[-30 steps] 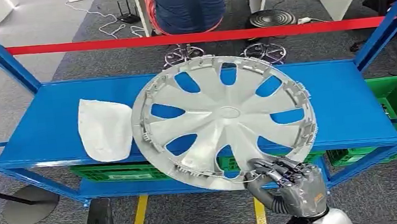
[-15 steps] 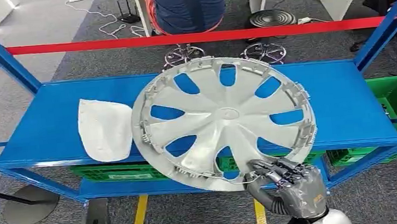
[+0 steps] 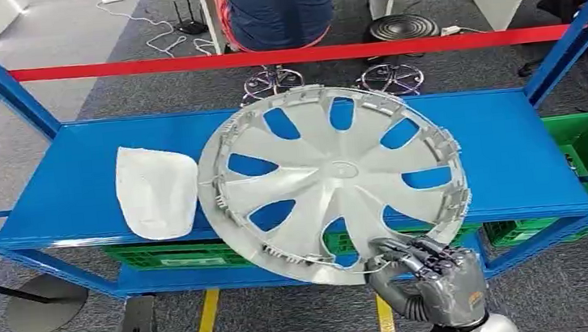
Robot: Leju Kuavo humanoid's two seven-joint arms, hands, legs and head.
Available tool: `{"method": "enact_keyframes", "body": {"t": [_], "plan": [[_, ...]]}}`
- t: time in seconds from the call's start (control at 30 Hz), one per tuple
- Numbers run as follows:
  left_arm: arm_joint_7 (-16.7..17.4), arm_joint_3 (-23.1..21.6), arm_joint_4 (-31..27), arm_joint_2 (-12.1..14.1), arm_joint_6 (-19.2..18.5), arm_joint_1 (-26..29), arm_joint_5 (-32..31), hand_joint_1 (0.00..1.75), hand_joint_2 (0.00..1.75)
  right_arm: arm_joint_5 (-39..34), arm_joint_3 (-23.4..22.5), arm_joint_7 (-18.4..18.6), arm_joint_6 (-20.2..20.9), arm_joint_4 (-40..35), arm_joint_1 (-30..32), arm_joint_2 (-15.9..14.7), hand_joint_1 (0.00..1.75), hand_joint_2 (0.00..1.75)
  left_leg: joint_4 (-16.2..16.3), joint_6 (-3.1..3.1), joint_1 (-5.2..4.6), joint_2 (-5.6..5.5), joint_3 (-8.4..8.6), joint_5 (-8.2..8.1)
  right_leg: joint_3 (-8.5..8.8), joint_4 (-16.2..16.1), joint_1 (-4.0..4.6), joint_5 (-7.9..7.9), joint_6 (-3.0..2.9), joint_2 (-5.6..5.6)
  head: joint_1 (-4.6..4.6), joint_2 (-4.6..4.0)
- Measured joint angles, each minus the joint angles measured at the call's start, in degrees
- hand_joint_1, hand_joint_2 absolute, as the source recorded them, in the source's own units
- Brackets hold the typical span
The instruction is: Take the parts from the cabinet and place them on the table.
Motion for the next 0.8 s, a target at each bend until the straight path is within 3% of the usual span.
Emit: {"method": "enact_keyframes", "body": {"t": [0.8], "plan": [[0.5,0.17,0.33,0.2,1.95,0.36,-1.03,0.0,0.0,-1.66,0.9,-0.02,0.02,0.0,1.05,1.49,1.75,1.75,0.0,0.0,0.0,0.0,0.0,0.0,0.0,0.0,0.0,0.0,0.0,0.0,0.0,0.0]]}}
